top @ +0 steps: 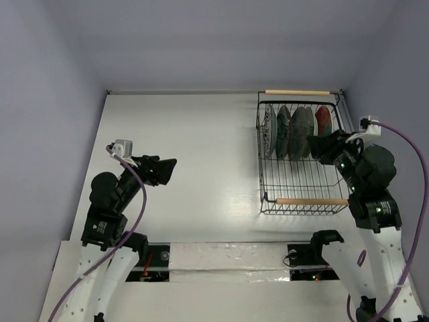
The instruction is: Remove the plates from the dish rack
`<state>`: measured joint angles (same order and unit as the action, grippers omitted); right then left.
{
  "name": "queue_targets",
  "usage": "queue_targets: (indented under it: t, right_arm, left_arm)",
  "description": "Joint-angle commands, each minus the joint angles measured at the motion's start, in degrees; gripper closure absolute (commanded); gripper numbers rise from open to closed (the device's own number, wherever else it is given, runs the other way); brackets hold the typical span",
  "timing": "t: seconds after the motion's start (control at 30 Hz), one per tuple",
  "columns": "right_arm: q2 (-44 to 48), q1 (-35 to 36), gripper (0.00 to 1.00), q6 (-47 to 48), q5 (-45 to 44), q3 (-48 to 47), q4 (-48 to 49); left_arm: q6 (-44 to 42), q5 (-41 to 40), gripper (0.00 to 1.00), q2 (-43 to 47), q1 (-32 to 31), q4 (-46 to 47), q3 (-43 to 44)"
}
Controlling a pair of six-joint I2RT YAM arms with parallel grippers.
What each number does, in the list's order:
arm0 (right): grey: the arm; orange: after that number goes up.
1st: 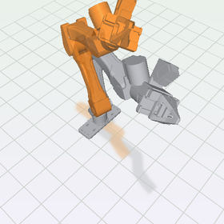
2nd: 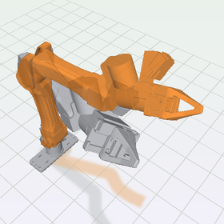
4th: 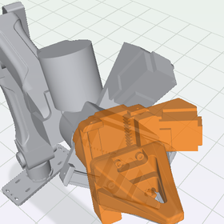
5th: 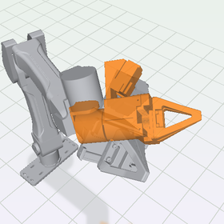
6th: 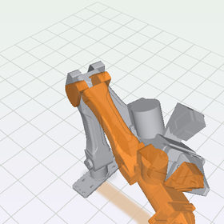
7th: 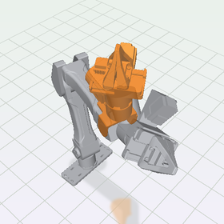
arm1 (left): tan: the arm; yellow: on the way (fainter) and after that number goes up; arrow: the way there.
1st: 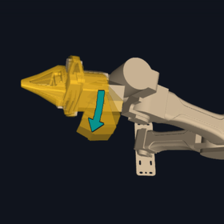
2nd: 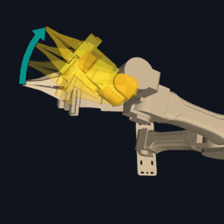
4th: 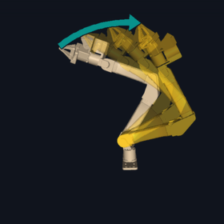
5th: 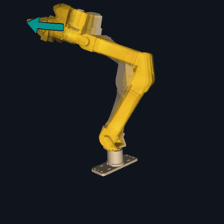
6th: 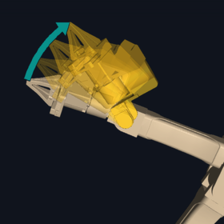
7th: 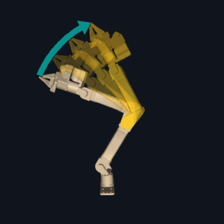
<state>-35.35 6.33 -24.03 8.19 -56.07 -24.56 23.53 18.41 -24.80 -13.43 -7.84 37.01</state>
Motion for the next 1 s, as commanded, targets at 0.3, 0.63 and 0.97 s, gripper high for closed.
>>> queue_targets:
  t: [0.3,0.63,0.97]
  right_arm:
    - [-14.5,17.7,1.00,1.3,-16.6,-9.4,-1.0]
    - [-31.5,21.9,0.84,4.7,-34.1,-20.7,-8.1]
    - [-46.8,22.4,0.38,6.1,-36.5,-27.8,-8.7]
  left_arm:
    - [-0.7,0.0,0.64,3.0,-0.3,1.6,1.1]
    - [0.4,-4.4,1.00,3.9,-0.8,0.0,1.1]
    - [0.5,-4.4,0.66,4.8,-1.3,-0.1,1.0]
